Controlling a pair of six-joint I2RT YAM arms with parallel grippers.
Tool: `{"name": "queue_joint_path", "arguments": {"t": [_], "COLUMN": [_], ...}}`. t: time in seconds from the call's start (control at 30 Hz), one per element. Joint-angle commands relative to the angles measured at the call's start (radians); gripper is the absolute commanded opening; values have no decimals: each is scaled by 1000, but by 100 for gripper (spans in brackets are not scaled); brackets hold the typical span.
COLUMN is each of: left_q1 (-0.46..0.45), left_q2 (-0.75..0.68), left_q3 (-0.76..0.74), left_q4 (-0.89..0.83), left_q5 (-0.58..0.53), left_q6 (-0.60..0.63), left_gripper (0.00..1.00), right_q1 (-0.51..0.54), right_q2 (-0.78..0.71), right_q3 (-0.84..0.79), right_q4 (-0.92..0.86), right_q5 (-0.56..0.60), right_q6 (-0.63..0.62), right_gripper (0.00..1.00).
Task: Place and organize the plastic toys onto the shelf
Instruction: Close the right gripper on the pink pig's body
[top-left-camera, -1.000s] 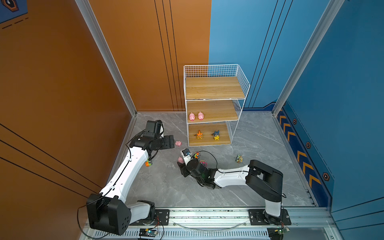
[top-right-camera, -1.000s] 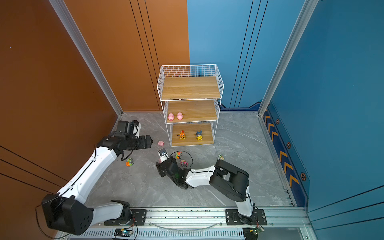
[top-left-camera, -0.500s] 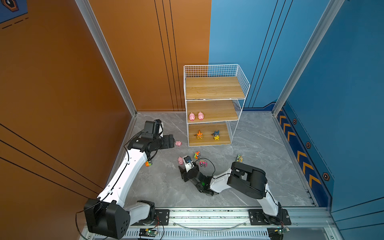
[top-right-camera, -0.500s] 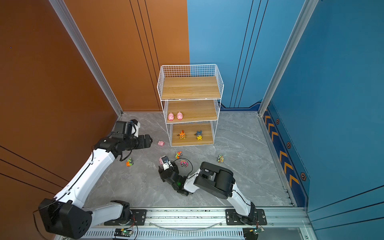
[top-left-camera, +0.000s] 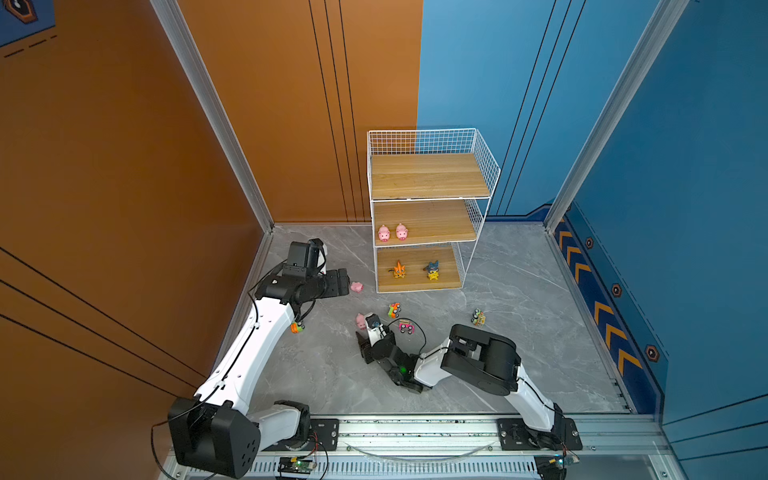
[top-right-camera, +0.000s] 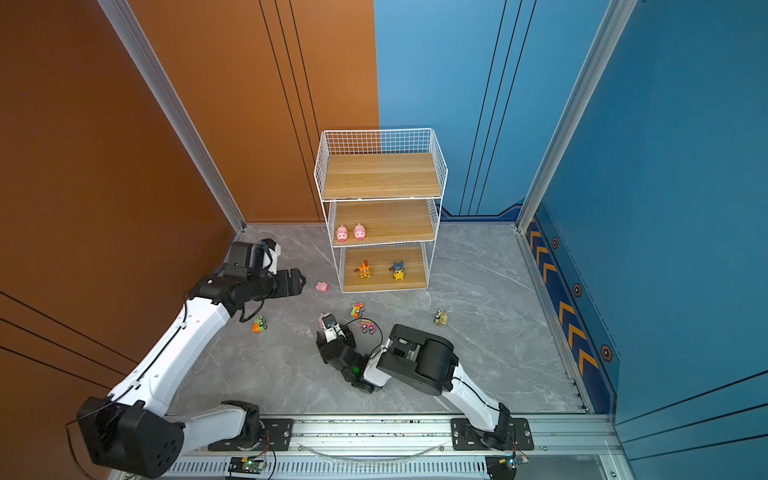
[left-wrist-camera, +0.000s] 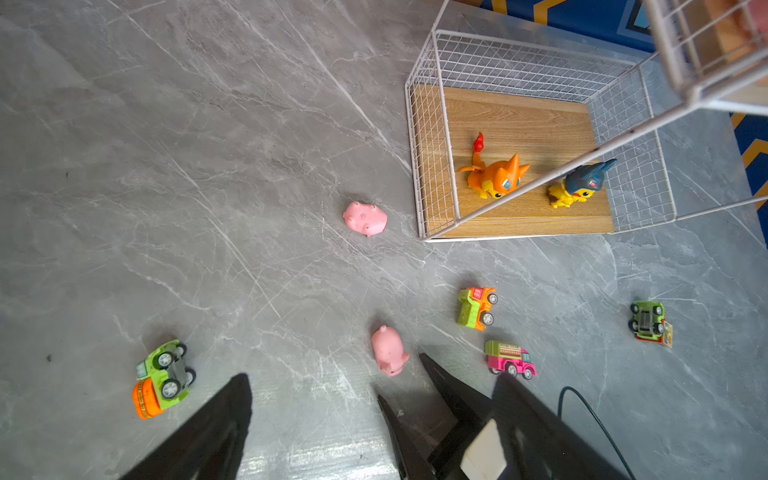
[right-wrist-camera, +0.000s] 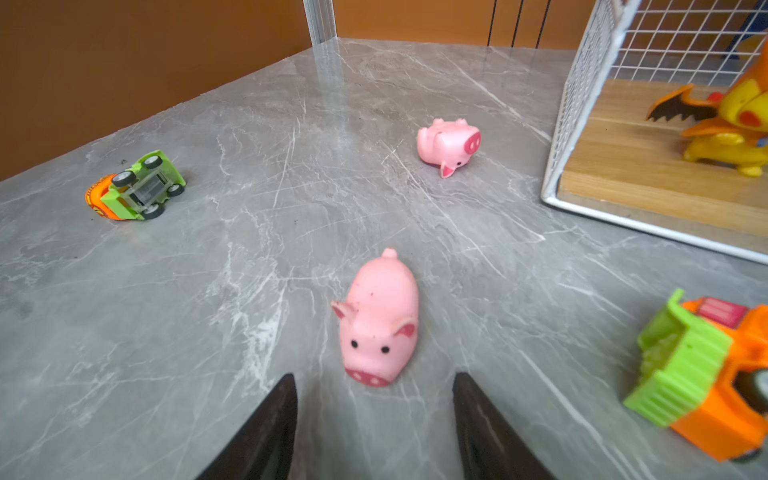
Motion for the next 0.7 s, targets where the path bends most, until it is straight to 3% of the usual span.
{"name": "queue_joint_path", "arguments": {"t": [0.0,0.67], "left_q1": [9,10], "left_q2": [-10,-4], "left_q3": [-19,-19], "left_q4": [12,15], "left_q5": [15,24], "left_q6": [-9,-11], "left_gripper": [92,92], "right_q1": [2,-20], "right_q2": [28,82], "right_q3": [35,132], "right_q4": [10,-33], "right_q5": [31,81], "right_q6": [-27,-22], "right_gripper": [60,45]}}
